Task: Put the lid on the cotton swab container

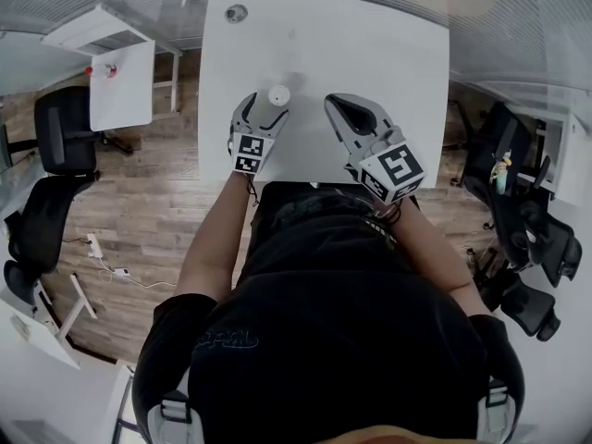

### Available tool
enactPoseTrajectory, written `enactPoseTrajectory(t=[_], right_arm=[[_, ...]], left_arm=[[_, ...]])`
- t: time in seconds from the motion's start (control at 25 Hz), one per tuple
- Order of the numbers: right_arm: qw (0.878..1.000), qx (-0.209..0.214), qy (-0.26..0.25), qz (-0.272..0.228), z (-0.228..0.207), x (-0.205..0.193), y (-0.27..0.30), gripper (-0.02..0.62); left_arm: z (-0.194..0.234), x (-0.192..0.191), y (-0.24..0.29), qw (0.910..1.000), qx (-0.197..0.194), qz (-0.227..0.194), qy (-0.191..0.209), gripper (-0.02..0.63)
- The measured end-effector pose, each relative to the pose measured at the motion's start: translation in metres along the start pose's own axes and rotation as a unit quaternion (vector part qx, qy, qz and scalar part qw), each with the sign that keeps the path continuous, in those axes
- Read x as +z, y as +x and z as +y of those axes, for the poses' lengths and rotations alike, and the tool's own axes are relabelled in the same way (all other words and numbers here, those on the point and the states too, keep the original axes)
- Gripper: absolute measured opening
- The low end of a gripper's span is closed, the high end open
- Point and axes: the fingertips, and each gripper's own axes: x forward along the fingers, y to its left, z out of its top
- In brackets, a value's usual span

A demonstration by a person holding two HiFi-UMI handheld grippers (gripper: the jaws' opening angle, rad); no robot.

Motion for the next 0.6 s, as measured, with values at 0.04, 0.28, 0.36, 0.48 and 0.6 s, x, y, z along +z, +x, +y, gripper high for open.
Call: enactPoseTrajectory(t=[0.04,0.28,0.36,0.48,0.6], right_arm=[[1.000,-0.001,0.000,0.002,0.000,-0.001,0.000,0.023],[1.000,-0.003,-0.001,0.004,0.000,-0.004,-0.004,0.023],[1.000,-0.004,-0.001,0.004,-0.001,-0.004,-0.006,0.023],[1.000,-0.009,0.003,0.006,-0.003,-0.006,-0.007,0.023],[1.000,-0.011,0.002,0.009,-0.001,-0.011,-0.010,0.023]], left_arm=[[-0.002,-0.005,0.003,1.0000,-0.003,0.007,0.004,0.379],[-0.009,-0.027,0.016,0.9992,-0.013,0.033,0.015,0.380],[-0.009,-0.030,0.019,0.9990,-0.014,0.040,0.017,0.380],[-0.007,-0.030,0.022,0.9987,-0.012,0.046,0.018,0.380],[-0.008,-0.031,0.024,0.9982,-0.006,0.056,0.022,0.380]])
